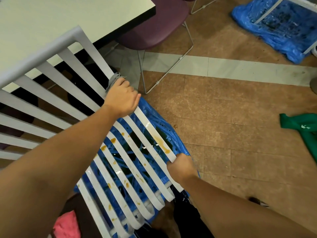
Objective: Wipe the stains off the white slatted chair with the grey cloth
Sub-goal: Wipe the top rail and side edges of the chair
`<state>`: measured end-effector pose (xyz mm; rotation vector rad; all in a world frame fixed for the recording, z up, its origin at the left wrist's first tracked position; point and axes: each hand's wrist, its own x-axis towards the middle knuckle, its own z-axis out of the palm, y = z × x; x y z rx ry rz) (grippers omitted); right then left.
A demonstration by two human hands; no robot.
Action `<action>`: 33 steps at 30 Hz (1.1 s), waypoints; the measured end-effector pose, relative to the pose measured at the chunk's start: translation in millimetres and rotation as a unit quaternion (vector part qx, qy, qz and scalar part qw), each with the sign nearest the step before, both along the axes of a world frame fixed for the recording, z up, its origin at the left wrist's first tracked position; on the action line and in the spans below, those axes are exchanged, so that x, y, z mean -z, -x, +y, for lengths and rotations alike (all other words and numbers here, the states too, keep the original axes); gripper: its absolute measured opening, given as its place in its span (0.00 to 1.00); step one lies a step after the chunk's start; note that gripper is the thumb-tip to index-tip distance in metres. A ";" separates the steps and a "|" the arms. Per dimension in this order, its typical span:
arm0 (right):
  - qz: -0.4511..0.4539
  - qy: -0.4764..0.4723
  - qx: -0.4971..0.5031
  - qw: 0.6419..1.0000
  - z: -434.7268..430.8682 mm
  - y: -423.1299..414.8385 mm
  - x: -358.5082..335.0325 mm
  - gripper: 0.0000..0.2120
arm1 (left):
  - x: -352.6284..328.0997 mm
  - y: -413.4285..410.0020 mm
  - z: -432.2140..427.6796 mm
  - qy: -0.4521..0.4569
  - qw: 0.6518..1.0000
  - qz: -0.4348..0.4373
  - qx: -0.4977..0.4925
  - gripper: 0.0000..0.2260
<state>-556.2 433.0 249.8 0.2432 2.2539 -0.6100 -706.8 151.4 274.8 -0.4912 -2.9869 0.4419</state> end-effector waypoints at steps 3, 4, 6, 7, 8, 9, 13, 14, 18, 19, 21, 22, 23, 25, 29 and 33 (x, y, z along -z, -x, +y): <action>0.002 -0.006 -0.008 1.000 -0.3 -0.6 -0.9 0.09 | 13.8 -21.4 30.5 -0.043 0.998 -0.026 -0.027 0.24; 0.002 -0.005 -0.009 1.000 -1.0 -0.1 -1.0 0.09 | 20.9 -30.8 42.5 -0.058 0.997 -0.042 -0.021 0.25; 0.000 -0.003 -0.007 1.000 -1.3 0.3 -1.7 0.10 | 33.5 -50.6 64.8 -0.111 0.992 -0.063 -0.012 0.26; 0.001 -0.003 -0.006 1.000 -1.6 0.3 -1.7 0.11 | 37.1 -59.5 74.3 -0.145 0.987 -0.070 -0.010 0.26; 0.004 -0.004 -0.005 1.000 -2.0 0.6 -1.7 0.11 | 39.0 -67.6 83.1 -0.177 0.981 -0.076 -0.010 0.26; 0.006 -0.005 -0.005 1.000 -1.9 0.6 -1.8 0.10 | 40.1 -74.9 91.4 -0.203 0.976 -0.081 -0.009 0.25; 0.012 -0.005 -0.009 1.000 -2.3 -0.5 -1.0 0.08 | 42.8 -93.0 108.0 -0.231 0.968 -0.098 0.021 0.24; 0.014 -0.003 -0.008 1.000 -2.4 -0.5 -0.6 0.08 | 43.8 -92.4 106.5 -0.223 0.969 -0.105 0.035 0.23; 0.006 0.002 -0.004 1.000 -1.1 0.5 -1.0 0.08 | 40.9 -73.6 84.1 -0.164 0.978 -0.109 0.065 0.22; 0.003 0.005 -0.004 1.000 -0.7 0.3 -0.6 0.08 | 38.7 -67.7 77.3 -0.152 0.982 -0.100 0.047 0.23; 0.000 0.007 -0.003 1.000 0.0 0.2 0.0 0.07 | 35.5 -61.8 73.1 -0.138 0.987 -0.079 -0.006 0.24; 0.001 0.005 -0.003 1.000 -0.1 0.3 -0.4 0.07 | 34.7 -63.2 77.2 -0.142 0.986 -0.075 -0.035 0.24; 0.002 0.004 -0.003 1.000 0.1 0.4 -0.8 0.07 | 34.9 -67.4 85.0 -0.157 0.983 -0.075 -0.059 0.24; 0.005 0.002 -0.005 1.000 -0.8 0.5 -1.9 0.07 | 38.2 -82.7 102.7 -0.196 0.975 -0.085 -0.070 0.24; 0.005 0.001 -0.005 1.000 -1.9 0.7 -3.5 0.07 | 43.1 -96.5 108.8 -0.196 0.975 -0.102 0.003 0.22; 0.001 0.008 0.005 1.000 -0.8 0.3 -3.1 0.07 | 37.2 -67.5 78.6 -0.130 0.986 -0.105 0.030 0.24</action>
